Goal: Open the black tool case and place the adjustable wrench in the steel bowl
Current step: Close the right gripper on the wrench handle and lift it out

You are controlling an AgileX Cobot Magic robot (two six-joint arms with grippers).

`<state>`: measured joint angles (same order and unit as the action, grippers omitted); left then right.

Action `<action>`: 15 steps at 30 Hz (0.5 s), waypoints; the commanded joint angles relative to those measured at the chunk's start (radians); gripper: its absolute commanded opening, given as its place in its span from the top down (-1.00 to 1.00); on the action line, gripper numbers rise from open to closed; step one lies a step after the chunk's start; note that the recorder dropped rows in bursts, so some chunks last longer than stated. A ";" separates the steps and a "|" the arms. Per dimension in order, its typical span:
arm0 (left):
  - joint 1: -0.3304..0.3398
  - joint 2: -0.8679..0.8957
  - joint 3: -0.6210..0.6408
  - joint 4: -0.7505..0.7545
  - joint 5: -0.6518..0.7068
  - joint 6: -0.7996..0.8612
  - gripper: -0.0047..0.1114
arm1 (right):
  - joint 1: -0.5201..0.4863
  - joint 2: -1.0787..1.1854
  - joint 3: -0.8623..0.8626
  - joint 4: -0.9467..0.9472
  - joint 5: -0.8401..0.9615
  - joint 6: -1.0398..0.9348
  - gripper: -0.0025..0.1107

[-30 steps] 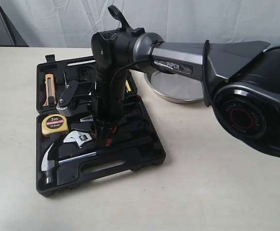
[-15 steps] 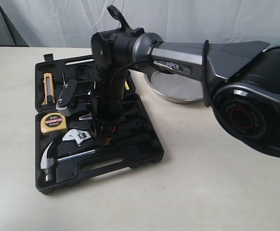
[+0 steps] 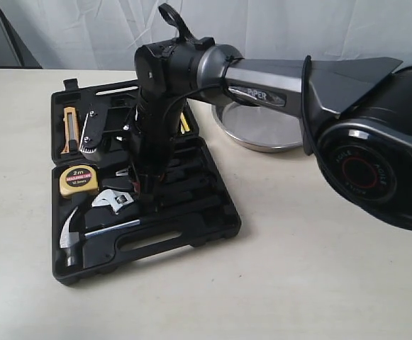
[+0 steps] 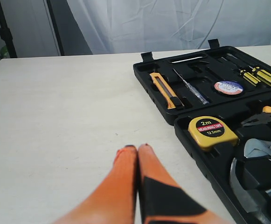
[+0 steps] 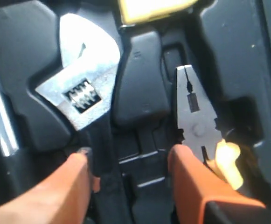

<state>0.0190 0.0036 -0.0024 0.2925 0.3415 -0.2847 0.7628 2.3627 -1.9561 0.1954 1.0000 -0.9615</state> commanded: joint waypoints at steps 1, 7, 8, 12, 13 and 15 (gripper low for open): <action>-0.002 -0.004 0.002 0.001 -0.005 -0.001 0.92 | -0.004 0.022 0.003 0.013 0.036 -0.017 0.07; -0.002 -0.004 0.002 0.001 -0.005 -0.001 0.92 | -0.004 0.036 0.003 0.023 0.102 -0.034 0.14; -0.002 -0.004 0.002 0.001 -0.005 -0.001 0.92 | -0.004 0.052 0.003 0.025 0.113 -0.034 0.28; -0.002 -0.004 0.002 0.001 -0.005 -0.001 0.92 | -0.004 0.091 0.009 0.040 0.104 -0.034 0.45; -0.002 -0.004 0.002 0.001 -0.005 -0.001 0.92 | -0.004 0.095 0.009 0.041 0.104 -0.034 0.38; -0.002 -0.004 0.002 0.001 -0.005 -0.001 0.92 | -0.004 0.095 0.009 0.043 0.111 -0.034 0.19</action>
<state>0.0190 0.0036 -0.0024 0.2925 0.3415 -0.2847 0.7628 2.4184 -1.9637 0.2482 1.0721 -1.0040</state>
